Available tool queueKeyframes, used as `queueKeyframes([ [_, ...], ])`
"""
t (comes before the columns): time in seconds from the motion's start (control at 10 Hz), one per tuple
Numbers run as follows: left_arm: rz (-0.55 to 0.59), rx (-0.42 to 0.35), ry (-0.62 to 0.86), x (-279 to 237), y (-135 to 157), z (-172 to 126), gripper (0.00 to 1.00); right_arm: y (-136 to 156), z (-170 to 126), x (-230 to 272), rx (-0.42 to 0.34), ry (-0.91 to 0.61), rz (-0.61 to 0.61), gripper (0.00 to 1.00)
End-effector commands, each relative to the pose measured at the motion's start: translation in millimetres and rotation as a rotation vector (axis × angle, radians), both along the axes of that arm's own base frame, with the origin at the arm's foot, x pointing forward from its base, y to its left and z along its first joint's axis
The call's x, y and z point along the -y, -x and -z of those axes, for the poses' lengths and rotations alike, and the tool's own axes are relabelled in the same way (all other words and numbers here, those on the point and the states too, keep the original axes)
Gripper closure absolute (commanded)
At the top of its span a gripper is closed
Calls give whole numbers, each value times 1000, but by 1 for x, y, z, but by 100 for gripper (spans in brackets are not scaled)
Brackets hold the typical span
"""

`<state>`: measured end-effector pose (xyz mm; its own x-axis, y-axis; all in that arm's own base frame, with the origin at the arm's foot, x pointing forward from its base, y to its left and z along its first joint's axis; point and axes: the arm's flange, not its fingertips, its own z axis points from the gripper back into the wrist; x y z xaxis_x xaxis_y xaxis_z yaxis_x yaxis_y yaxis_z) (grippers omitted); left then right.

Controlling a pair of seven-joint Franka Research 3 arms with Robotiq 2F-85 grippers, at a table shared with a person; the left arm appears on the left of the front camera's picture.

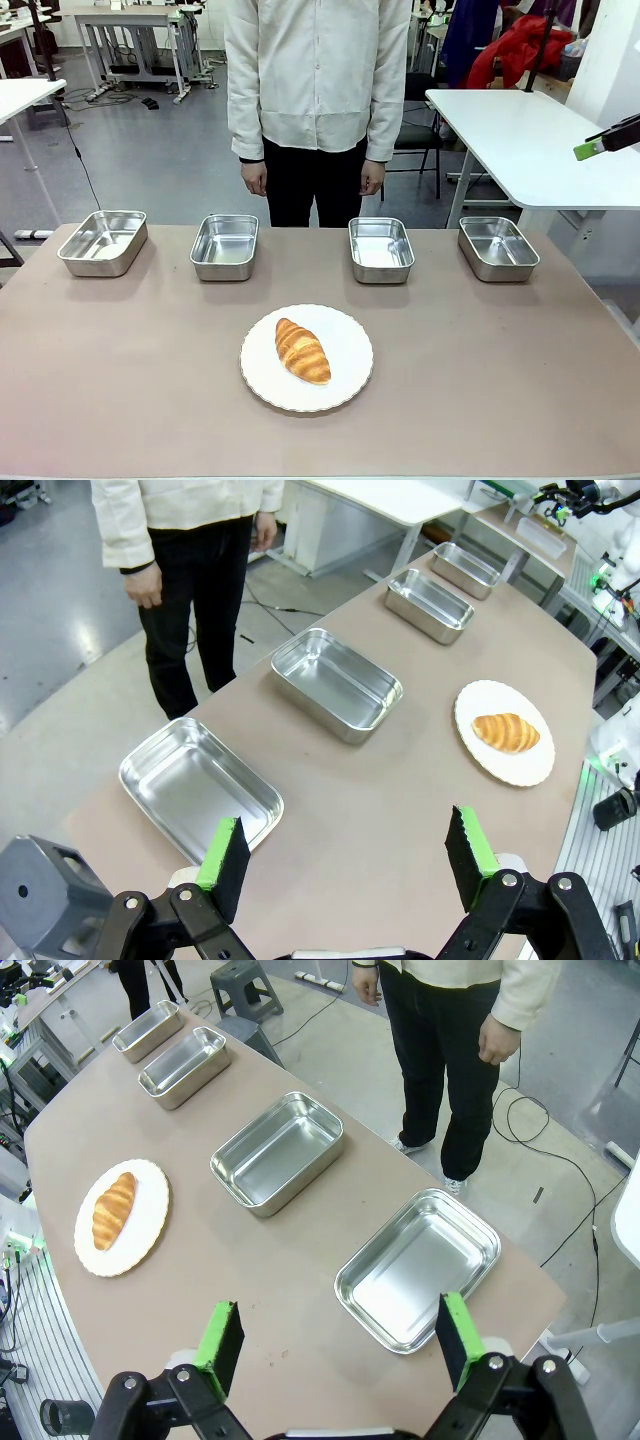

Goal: Place the bread in the container.
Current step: Place the Butter Roll into the Airtight Container indicated by the human.

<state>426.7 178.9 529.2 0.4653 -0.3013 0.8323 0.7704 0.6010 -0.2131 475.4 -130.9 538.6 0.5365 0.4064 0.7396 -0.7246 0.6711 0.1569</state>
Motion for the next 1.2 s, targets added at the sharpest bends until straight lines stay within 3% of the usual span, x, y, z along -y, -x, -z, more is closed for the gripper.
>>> queueKeyframes([
  [0.0, 6, 12, 6, -1, 2, -1, 0, -1, 0, -1, 5, -2, 1, 0],
  [1.1, 6, 12, 6, -1, 2, -1, 0, -1, 0, -1, 5, -2, 1, 0],
])
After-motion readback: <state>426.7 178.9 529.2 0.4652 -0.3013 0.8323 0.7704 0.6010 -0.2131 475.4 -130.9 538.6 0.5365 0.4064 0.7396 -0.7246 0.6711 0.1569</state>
